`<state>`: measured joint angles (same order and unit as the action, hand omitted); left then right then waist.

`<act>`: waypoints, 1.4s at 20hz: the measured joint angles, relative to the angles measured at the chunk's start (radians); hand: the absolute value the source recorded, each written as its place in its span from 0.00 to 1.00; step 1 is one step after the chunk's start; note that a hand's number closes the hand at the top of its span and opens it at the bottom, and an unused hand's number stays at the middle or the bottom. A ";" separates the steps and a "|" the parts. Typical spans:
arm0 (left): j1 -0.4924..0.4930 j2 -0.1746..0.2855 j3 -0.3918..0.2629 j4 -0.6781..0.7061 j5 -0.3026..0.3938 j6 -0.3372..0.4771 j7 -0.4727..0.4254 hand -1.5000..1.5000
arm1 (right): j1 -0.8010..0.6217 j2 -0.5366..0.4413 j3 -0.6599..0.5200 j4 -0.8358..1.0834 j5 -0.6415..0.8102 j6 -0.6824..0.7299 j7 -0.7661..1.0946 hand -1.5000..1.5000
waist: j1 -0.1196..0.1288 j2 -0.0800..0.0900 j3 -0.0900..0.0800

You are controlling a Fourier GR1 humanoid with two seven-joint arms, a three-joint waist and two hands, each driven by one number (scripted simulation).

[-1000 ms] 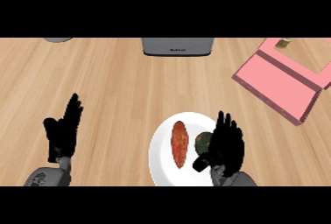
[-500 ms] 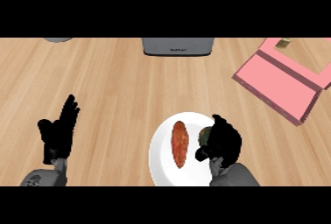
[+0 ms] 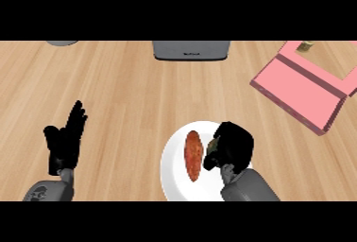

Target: Pick the squash from the plate and place it in the cardboard box

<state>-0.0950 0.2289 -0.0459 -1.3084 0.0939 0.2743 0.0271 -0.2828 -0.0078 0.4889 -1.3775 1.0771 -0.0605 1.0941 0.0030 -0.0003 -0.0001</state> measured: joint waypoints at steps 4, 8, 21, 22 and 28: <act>-0.004 -0.005 -0.001 -0.023 -0.010 0.003 0.022 0.50 | -0.097 0.003 0.008 0.081 -0.089 0.051 -0.065 1.00 | 0.007 0.001 0.000; -0.005 -0.013 0.017 0.003 -0.016 -0.013 -0.006 0.50 | -0.142 0.002 0.012 0.097 -0.114 0.097 -0.097 1.00 | 0.004 0.001 0.000; 0.001 -0.031 0.043 0.011 -0.031 -0.032 -0.010 0.50 | -0.236 -0.007 0.047 -0.212 -0.003 0.243 -0.060 1.00 | -0.008 -0.004 0.000; -0.004 -0.029 0.047 0.014 -0.031 -0.032 -0.009 0.50 | -0.244 -0.006 0.044 -0.256 0.004 0.253 -0.050 1.00 | -0.009 -0.004 0.000; 0.019 -0.036 0.049 0.010 -0.041 -0.030 -0.024 0.50 | -0.306 -0.035 -0.062 -0.449 0.038 0.349 -0.050 1.00 | -0.010 -0.005 -0.001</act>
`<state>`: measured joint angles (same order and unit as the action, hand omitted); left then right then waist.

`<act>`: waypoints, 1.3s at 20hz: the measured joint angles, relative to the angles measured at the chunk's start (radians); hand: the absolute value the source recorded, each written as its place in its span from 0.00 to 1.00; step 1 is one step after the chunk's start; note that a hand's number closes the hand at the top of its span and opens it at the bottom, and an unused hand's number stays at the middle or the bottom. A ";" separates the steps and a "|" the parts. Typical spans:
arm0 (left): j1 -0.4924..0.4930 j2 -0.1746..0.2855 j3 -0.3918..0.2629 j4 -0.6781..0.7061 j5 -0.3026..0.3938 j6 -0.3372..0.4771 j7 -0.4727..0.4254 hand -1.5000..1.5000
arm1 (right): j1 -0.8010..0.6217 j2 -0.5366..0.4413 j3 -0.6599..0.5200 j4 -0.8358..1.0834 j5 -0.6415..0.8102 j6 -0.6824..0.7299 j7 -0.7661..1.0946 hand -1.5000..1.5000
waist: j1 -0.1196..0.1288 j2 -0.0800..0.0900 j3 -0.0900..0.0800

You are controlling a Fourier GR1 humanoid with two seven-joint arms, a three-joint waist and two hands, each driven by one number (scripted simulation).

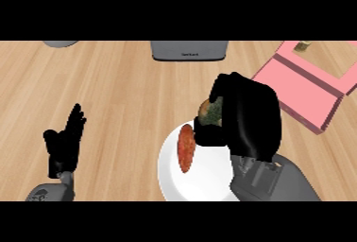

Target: Pick the squash from the plate and place it in the cardboard box

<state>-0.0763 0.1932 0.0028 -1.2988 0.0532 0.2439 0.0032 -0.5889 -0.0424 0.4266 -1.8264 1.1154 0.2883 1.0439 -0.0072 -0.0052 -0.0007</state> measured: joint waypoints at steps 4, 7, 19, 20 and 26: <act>0.008 0.002 0.005 0.002 -0.001 -0.008 -0.010 0.50 | -0.016 -0.038 -0.068 -0.062 0.028 0.061 -0.017 1.00 | 0.000 0.000 0.000; 0.001 0.000 0.006 -0.018 0.002 -0.008 0.017 0.50 | -0.048 -0.078 -0.144 -0.075 0.030 0.106 -0.051 1.00 | 0.003 0.001 0.000; 0.001 -0.007 0.009 -0.042 -0.014 -0.020 0.035 0.50 | -0.094 -0.240 -0.481 0.171 -0.049 -0.010 -0.292 1.00 | 0.013 0.007 0.001; -0.009 -0.003 0.014 -0.035 -0.013 -0.025 0.037 0.50 | -0.094 -0.243 -0.497 0.211 -0.055 -0.043 -0.320 1.00 | 0.014 0.007 0.001; 0.004 -0.018 0.009 -0.052 -0.025 -0.021 0.036 0.50 | -0.131 -0.320 -0.606 0.499 -0.098 -0.198 -0.521 1.00 | 0.022 0.010 0.001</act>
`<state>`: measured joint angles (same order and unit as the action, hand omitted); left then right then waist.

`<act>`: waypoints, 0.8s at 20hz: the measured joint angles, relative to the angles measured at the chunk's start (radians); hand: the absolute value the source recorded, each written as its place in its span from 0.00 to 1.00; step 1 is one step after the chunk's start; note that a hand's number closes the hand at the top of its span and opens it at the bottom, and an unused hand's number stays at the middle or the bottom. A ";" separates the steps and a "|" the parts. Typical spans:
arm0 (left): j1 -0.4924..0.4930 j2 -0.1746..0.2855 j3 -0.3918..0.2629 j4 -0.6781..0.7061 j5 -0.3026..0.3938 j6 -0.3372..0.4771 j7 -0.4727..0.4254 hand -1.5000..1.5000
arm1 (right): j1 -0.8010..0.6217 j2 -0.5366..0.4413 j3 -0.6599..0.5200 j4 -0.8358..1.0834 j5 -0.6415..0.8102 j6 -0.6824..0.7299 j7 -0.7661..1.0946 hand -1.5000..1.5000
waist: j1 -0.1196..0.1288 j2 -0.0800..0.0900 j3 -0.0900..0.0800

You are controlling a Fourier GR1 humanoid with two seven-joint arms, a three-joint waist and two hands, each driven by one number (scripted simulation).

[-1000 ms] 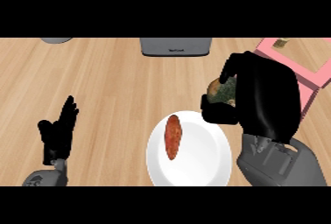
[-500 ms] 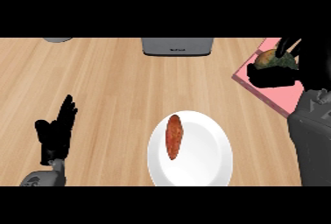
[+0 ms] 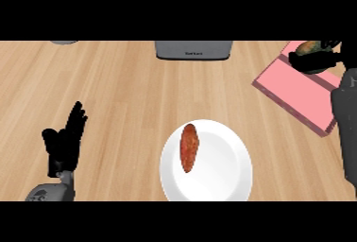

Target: Pick the squash from the plate and place it in the cardboard box

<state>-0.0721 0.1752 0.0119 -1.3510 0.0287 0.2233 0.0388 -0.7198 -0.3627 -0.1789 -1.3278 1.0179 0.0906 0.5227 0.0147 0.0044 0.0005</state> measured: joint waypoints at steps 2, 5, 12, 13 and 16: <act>-0.017 -0.004 -0.003 -0.003 -0.011 0.009 0.012 0.50 | -0.016 -0.015 -0.011 0.103 0.010 -0.057 -0.054 1.00 | 0.001 0.001 0.000; -0.022 0.000 0.007 0.016 -0.003 -0.006 -0.002 0.50 | -0.035 -0.043 -0.035 0.252 0.027 -0.135 -0.117 1.00 | 0.004 0.003 0.000; -0.027 -0.004 0.005 0.013 -0.010 -0.011 0.005 0.50 | -0.102 -0.070 -0.166 0.561 -0.078 -0.240 -0.261 0.00 | 0.011 0.006 0.001; -0.029 -0.003 0.009 0.025 -0.007 -0.017 -0.005 0.50 | -0.113 -0.078 -0.187 0.598 -0.100 -0.251 -0.294 0.00 | 0.013 0.007 0.001; -0.034 -0.005 0.013 0.038 -0.007 -0.019 -0.008 0.50 | -0.115 -0.076 -0.241 0.664 -0.169 -0.300 -0.410 0.00 | 0.012 0.007 0.001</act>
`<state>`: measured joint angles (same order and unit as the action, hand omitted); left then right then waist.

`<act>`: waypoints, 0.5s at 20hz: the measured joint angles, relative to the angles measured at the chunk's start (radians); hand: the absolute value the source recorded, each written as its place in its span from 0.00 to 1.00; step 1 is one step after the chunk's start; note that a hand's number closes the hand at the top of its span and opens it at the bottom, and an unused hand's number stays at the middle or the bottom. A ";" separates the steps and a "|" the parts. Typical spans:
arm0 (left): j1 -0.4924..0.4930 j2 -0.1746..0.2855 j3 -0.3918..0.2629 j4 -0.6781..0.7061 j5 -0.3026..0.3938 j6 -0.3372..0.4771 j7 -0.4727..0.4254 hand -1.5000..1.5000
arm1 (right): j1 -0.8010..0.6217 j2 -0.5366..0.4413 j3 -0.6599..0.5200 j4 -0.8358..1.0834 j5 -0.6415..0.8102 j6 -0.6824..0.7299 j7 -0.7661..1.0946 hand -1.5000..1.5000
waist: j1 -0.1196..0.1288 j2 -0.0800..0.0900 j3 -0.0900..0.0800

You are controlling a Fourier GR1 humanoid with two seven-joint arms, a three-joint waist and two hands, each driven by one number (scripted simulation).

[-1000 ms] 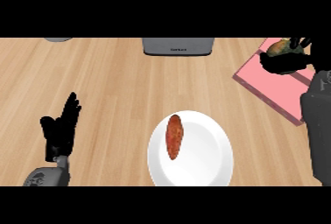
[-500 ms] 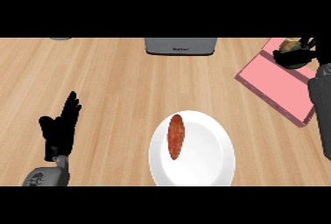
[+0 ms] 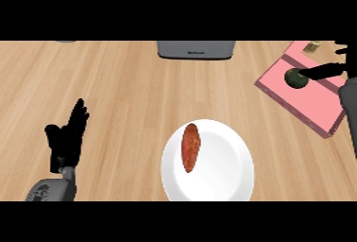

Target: Pick the squash from the plate and place it in the cardboard box

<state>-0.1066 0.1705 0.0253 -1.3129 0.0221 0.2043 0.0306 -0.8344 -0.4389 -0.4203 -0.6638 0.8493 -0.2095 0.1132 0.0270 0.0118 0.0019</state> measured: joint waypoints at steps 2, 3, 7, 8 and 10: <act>-0.003 -0.012 -0.005 0.002 -0.007 0.011 -0.004 0.50 | -0.008 -0.012 -0.039 0.027 -0.055 -0.003 -0.087 0.00 | -0.001 0.000 0.000; 0.001 -0.013 -0.007 -0.003 -0.009 0.012 -0.003 0.50 | -0.004 -0.003 -0.060 0.028 -0.088 -0.009 -0.129 0.00 | -0.002 -0.001 0.000; 0.009 -0.011 0.000 -0.005 -0.006 0.010 -0.003 0.50 | -0.008 0.013 -0.152 0.026 -0.229 0.014 -0.253 0.00 | -0.010 -0.005 0.000; 0.022 -0.011 -0.006 -0.021 -0.009 0.011 0.006 0.50 | -0.002 0.009 -0.178 0.021 -0.266 0.030 -0.274 0.00 | -0.012 -0.008 0.000; 0.023 -0.001 0.004 -0.025 -0.004 0.004 0.011 0.50 | 0.013 -0.003 -0.219 0.016 -0.326 0.051 -0.311 0.00 | -0.016 -0.009 0.000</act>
